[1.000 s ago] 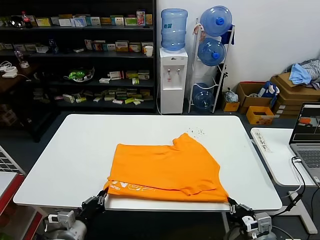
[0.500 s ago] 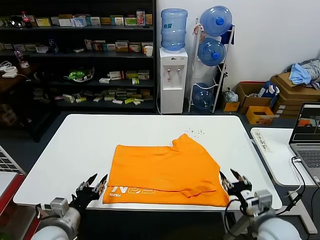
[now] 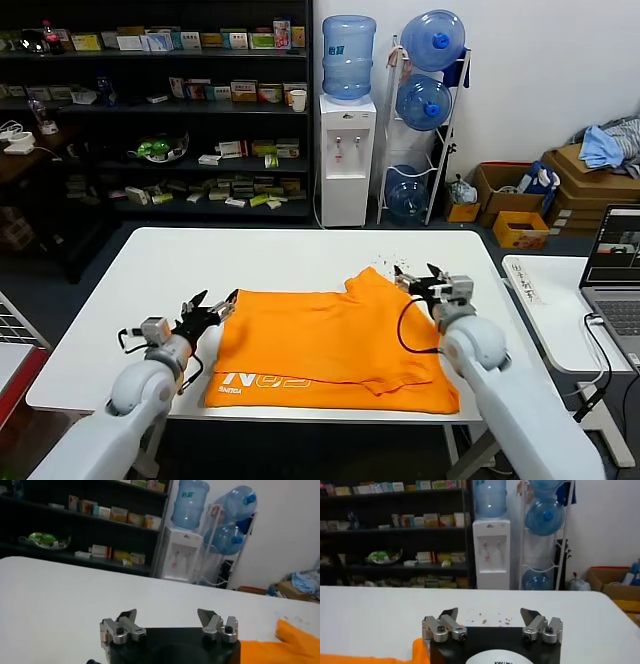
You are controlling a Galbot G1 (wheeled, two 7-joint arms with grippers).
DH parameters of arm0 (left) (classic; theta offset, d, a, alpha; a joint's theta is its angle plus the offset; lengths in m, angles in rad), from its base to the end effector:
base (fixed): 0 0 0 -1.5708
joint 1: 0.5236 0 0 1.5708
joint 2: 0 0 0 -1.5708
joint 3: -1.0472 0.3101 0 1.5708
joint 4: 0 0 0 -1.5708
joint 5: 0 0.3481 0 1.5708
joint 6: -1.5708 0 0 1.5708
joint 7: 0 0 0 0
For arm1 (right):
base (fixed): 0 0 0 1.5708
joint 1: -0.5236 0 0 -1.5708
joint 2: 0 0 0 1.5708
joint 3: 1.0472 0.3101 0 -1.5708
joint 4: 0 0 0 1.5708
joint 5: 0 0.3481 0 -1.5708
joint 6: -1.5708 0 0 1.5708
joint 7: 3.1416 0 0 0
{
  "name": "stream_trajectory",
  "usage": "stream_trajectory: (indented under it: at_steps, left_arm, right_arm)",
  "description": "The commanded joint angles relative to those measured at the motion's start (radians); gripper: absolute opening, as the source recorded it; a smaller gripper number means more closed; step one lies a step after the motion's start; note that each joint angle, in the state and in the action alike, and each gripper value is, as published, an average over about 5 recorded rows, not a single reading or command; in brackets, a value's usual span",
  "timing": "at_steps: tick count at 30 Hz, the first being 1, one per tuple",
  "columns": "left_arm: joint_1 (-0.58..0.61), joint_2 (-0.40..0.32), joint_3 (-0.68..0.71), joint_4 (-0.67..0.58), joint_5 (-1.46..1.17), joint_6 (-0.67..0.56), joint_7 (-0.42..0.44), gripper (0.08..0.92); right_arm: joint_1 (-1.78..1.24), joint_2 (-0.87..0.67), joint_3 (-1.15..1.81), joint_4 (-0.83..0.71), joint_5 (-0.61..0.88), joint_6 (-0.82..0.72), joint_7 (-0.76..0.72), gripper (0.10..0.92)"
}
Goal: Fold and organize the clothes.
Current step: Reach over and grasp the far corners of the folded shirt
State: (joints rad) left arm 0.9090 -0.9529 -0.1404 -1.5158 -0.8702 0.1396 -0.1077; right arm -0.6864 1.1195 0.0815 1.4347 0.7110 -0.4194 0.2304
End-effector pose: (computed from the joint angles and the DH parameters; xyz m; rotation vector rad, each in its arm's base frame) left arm 0.3666 0.0848 -0.2960 -0.2417 -2.8083 0.2639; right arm 0.4279 -0.0231 -0.2510 0.1838 -2.7158 -0.0654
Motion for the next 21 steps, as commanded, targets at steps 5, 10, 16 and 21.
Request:
stream_trajectory:
  at_steps: [5,10,16,21]
  left_arm:
    - [-0.24,-0.07,0.14,0.308,-0.005,0.004,0.045,0.823]
    - [-0.221,-0.074,0.146,0.292,0.002,0.005,0.042,0.823]
    - [-0.218,-0.08,0.157,0.29,0.008,0.014,0.038,0.823]
    - [-0.219,-0.084,0.163,0.295,0.015,0.016,0.036,0.823]
  right_arm:
    - [0.198,0.148,-0.105,-0.323,-0.055,-0.048,-0.042,0.823]
    - [0.171,0.121,-0.103,-0.293,-0.064,-0.059,-0.037,0.823]
    - [0.145,0.09,-0.102,-0.253,-0.059,-0.088,-0.021,0.823]
    - [0.122,0.081,-0.097,-0.248,-0.063,-0.087,-0.029,0.823]
